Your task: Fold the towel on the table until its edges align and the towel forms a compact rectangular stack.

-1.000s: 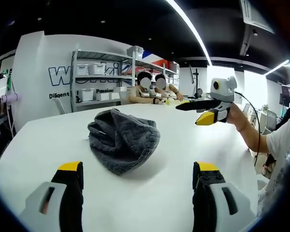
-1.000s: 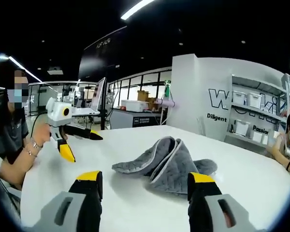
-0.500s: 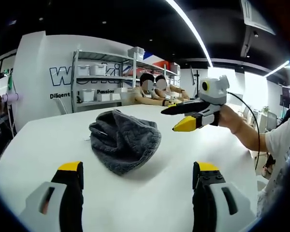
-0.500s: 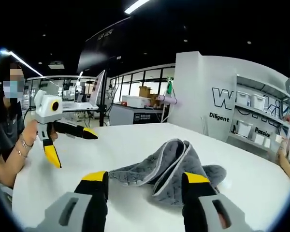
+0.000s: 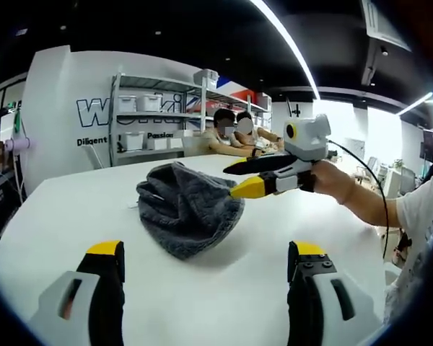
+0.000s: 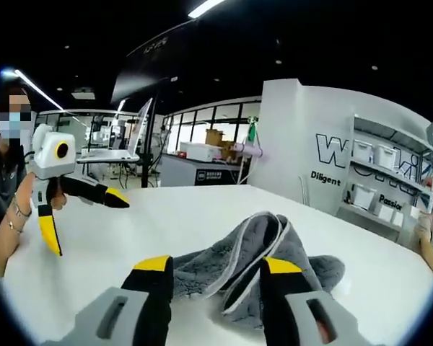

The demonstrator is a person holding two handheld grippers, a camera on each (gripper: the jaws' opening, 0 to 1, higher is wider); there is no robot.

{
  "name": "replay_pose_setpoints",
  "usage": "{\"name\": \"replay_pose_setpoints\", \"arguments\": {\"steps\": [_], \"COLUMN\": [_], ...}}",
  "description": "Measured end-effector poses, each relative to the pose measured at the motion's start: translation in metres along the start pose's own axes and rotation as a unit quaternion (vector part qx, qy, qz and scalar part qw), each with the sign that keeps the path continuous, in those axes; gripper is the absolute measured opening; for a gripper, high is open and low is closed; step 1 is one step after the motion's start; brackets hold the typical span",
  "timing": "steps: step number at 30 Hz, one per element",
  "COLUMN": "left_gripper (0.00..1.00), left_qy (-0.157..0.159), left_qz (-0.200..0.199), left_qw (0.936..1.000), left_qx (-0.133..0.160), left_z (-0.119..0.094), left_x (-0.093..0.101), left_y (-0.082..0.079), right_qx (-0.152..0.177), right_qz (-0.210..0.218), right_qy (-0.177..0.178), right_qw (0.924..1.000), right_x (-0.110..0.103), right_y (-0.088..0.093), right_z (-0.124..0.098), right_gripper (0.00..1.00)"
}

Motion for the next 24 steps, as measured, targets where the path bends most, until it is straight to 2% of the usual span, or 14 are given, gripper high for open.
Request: {"name": "replay_pose_setpoints", "arguments": {"steps": [6,9,11,17,18,20,24], "left_gripper": [0.99,0.99,0.99,0.99,0.98,0.98,0.98], "left_qy": [-0.001,-0.001,-0.001,-0.003,-0.003,-0.005,-0.005], "left_qz": [0.0,0.001,0.003,0.004,0.004,0.002,0.003], "left_qw": [1.0,1.0,1.0,1.0,1.0,1.0,1.0], "left_qx": [0.001,0.001,-0.001,-0.002,-0.002,-0.002,-0.006], "left_z": [0.0,0.0,0.0,0.0,0.0,0.0,0.0], "left_x": [0.001,0.002,0.0,-0.006,-0.006,-0.008,-0.011], "left_y": [0.0,0.0,-0.001,-0.002,-0.002,-0.002,-0.002], "right_qx": [-0.006,-0.03,-0.034,-0.041,-0.041,-0.036,-0.031], "right_qz": [0.007,0.01,0.009,0.035,0.036,0.039,0.038], "right_qy": [0.002,0.002,0.003,-0.016,-0.017,-0.021,-0.026], "right_qw": [1.0,0.9995,0.9994,0.9984,0.9983,0.9984,0.9984], "right_x": [0.002,0.003,0.003,0.001,0.0,0.0,-0.001], "right_y": [0.007,0.015,0.019,0.027,0.027,0.028,0.027], "right_z": [0.009,0.014,0.017,0.023,0.023,0.024,0.024], "right_gripper": [0.41,0.33,0.29,0.18,0.15,0.02,0.01]}}
Point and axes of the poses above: the point that each gripper's makers call its tool centre point, and the gripper's own axes: z roughly forward along the fingers, x roughly to its right, y roughly out of its underside, the point moved 7 cm from there along -z, roughly backward along the fingers, and after that the axes turned 3 degrees about -y, right-handed, at the moved point
